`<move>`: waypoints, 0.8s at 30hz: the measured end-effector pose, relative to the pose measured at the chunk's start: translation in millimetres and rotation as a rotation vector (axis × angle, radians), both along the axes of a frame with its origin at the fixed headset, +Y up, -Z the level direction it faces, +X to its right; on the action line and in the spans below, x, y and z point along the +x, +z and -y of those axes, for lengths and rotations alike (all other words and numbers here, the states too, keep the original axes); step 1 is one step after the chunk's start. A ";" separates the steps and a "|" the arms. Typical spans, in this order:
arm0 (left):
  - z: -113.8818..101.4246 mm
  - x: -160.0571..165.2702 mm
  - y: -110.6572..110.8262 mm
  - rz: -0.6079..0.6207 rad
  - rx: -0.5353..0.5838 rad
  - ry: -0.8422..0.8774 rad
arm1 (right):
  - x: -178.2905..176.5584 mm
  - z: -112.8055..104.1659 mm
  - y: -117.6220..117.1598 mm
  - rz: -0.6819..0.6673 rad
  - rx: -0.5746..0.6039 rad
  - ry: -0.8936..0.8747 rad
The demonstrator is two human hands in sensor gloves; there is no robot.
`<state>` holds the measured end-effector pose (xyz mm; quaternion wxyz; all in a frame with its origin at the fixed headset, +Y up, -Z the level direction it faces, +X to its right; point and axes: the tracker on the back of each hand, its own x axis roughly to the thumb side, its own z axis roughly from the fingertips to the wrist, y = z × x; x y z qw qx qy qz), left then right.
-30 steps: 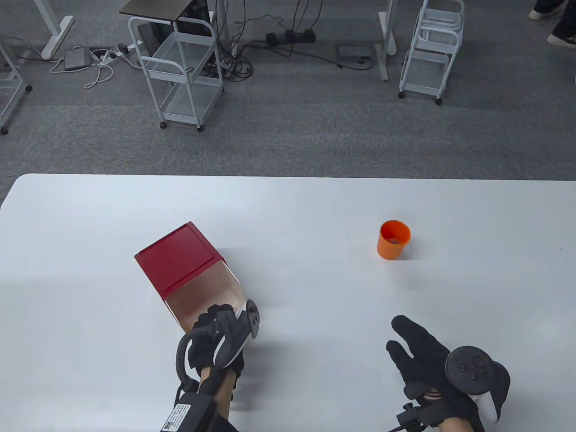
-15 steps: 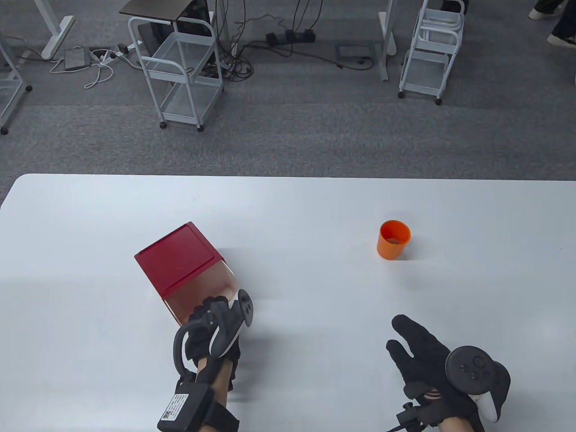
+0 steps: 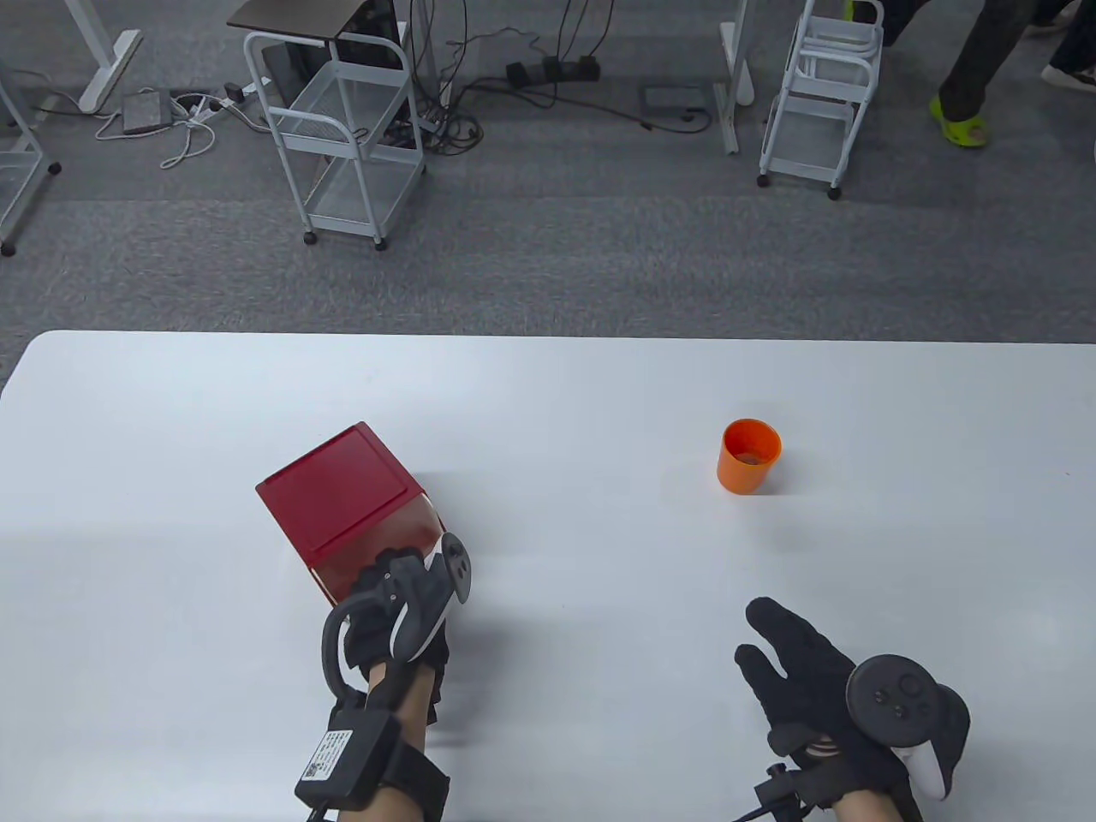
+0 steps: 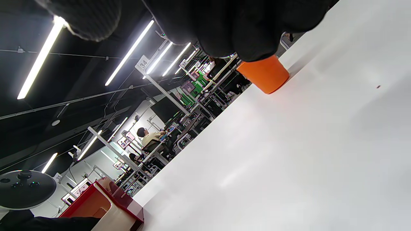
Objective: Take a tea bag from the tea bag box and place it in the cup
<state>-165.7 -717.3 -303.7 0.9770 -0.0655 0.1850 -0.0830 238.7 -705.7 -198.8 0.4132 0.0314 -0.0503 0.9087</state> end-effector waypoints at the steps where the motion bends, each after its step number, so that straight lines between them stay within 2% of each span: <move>1: 0.0 -0.4 -0.4 -0.002 0.002 -0.003 | 0.0 0.0 0.0 0.000 0.000 0.000; 18: -7.2 -0.8 2.7 -0.013 0.008 -0.016 | -1.0 0.3 -1.7 -0.007 -0.005 0.005; 24: -25.0 -2.5 14.9 0.053 0.077 0.072 | -1.7 0.5 -1.7 -0.012 -0.005 0.003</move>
